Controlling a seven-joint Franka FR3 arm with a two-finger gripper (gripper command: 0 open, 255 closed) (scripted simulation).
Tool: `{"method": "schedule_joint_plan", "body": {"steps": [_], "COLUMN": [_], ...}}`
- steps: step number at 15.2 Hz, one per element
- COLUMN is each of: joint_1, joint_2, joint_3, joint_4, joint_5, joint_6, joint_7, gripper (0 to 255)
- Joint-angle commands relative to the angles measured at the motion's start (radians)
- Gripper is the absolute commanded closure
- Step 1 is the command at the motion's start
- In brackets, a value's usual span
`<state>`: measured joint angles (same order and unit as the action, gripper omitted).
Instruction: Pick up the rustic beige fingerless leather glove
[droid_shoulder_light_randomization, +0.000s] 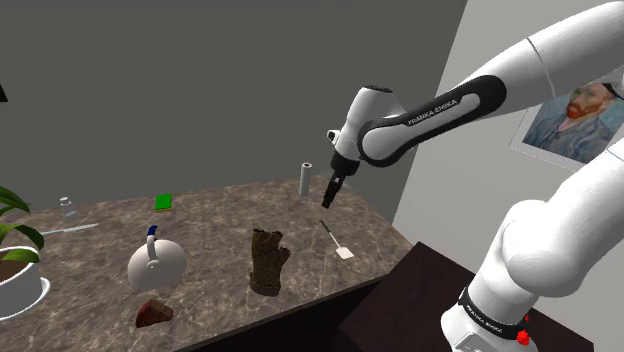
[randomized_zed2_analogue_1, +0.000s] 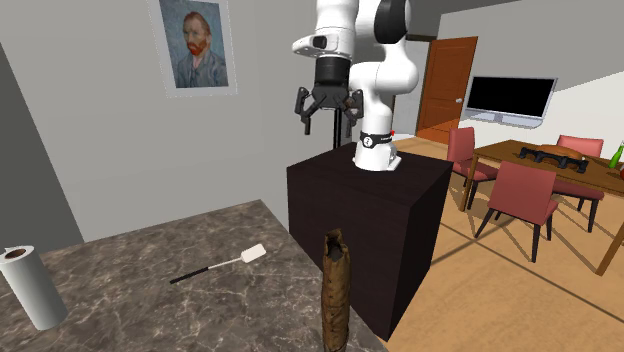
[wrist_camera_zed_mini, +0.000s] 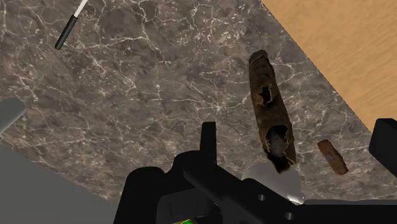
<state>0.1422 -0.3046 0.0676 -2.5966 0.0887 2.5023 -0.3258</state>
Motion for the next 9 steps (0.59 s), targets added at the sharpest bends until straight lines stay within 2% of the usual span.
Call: {"method": "schedule_joint_plan", "body": {"steps": [1, 9], "joint_1": [0.011, 0.045], "joint_2": [0.077, 0.409], "joint_3": [0.000, 0.020], "joint_4": [0.004, 0.096], "joint_5": [0.010, 0.061], "joint_6": [0.077, 0.329], "joint_7": [-0.026, -0.134], "gripper": [0, 0]}}
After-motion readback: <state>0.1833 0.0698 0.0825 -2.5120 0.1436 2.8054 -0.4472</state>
